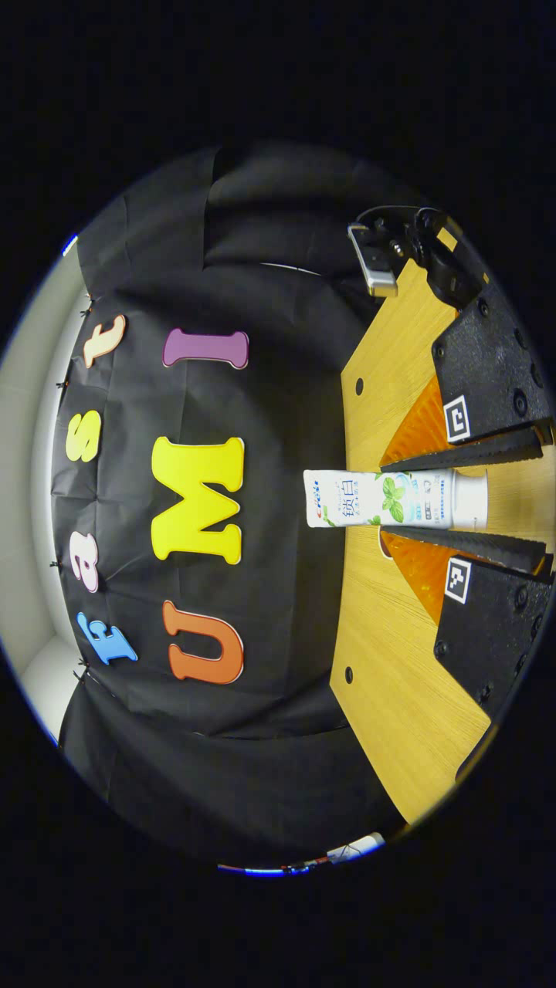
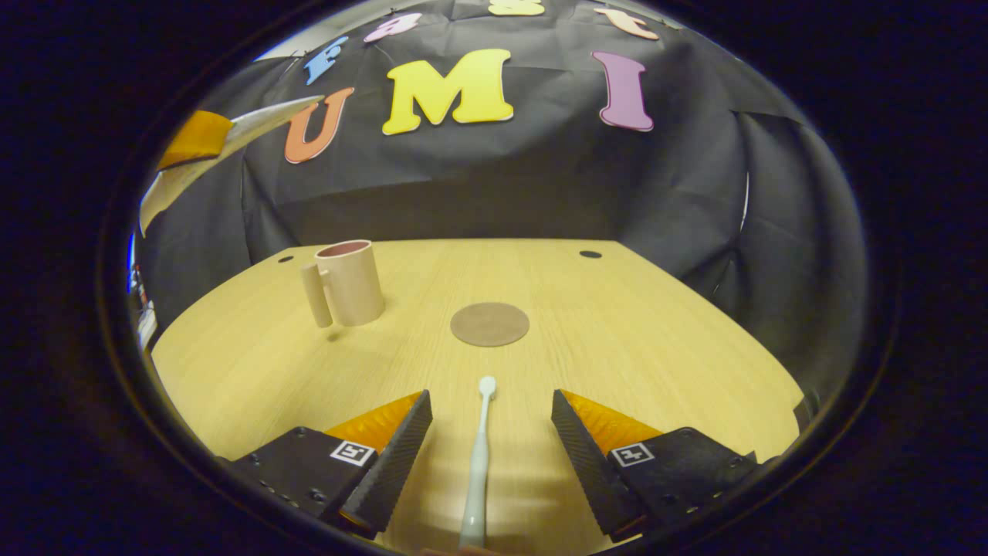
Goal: Put the toothbrush and toothpaste on the desktop into the cup, then pick up the cup and place it on the coaster on the desktop.
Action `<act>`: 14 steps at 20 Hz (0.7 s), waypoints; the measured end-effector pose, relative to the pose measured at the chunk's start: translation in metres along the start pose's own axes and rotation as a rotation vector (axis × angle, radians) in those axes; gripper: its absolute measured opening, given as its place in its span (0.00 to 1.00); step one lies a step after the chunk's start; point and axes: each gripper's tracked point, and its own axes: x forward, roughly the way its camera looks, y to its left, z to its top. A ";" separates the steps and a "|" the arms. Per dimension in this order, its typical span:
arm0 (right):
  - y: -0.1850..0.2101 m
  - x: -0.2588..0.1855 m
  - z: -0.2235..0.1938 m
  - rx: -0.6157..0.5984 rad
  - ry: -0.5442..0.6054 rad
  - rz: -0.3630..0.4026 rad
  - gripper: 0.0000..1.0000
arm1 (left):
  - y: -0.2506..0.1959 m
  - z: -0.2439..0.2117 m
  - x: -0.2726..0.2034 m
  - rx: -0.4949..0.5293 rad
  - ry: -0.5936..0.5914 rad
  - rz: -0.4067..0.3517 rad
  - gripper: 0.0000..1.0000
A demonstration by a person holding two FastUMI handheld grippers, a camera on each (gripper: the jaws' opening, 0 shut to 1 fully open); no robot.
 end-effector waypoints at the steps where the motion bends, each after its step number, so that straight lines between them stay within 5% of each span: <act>1: 0.001 0.004 -0.005 0.006 0.032 -0.003 0.95 | 0.006 0.001 0.000 0.022 -0.004 0.005 0.40; 6: 0.007 0.010 -0.018 0.010 0.127 -0.019 0.95 | 0.024 -0.009 0.009 -0.030 0.021 0.011 0.40; 10: 0.011 0.011 -0.015 0.008 0.137 -0.020 0.85 | 0.041 -0.003 0.012 -0.050 0.013 0.029 0.40; 14: 0.023 0.015 -0.014 -0.011 0.136 0.022 0.55 | 0.048 -0.012 0.013 -0.043 0.048 0.036 0.41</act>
